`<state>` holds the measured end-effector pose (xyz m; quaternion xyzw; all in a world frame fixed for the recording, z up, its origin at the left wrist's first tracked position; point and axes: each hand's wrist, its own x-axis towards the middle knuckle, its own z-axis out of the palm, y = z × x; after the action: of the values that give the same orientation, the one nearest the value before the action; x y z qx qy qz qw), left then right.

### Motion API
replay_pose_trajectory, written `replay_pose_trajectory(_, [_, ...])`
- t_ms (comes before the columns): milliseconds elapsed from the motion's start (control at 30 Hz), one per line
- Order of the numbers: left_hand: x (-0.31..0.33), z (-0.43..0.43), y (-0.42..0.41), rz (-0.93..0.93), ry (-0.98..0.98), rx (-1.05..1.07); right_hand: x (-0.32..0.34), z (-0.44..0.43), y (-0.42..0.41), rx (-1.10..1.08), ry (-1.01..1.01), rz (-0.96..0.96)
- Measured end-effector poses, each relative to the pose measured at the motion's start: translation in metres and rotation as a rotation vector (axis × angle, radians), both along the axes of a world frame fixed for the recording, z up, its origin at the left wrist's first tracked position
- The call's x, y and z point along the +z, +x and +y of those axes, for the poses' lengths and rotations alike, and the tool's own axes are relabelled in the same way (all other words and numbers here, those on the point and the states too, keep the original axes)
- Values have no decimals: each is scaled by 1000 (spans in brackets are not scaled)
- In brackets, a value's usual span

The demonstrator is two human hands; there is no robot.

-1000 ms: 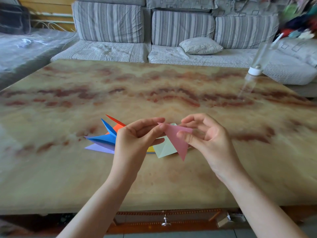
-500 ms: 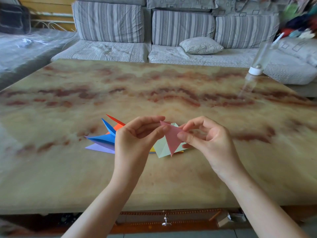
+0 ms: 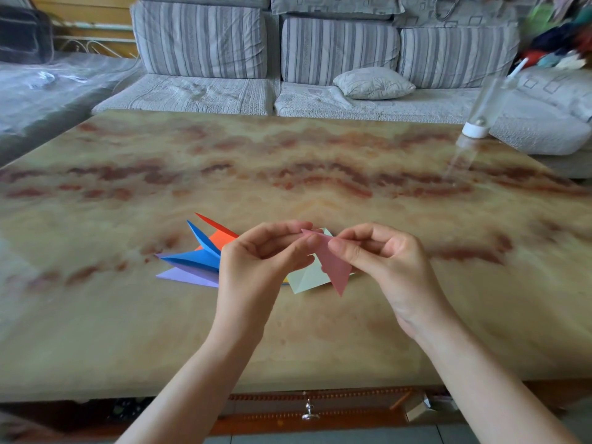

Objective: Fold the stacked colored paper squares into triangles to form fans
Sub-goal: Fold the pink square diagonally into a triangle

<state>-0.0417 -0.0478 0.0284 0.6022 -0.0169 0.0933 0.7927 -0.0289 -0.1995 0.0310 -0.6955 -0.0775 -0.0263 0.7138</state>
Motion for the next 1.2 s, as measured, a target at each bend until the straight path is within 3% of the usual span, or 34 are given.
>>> replay_pose_trajectory(300, [1, 3, 3, 82, 27, -39, 1, -1, 0, -12, -35, -20])
replay_pose_trajectory(700, [0, 1, 2, 29, 53, 4, 2, 1, -1, -27, -39, 12])
replay_pose_trajectory(967, [-3, -2, 0, -46, 49, 85, 0, 1, -3, -35, 73, 141])
replay_pose_trajectory(1200, [-3, -4, 0, -43, 32, 128, 1, 0, -2, -54, 108, 132])
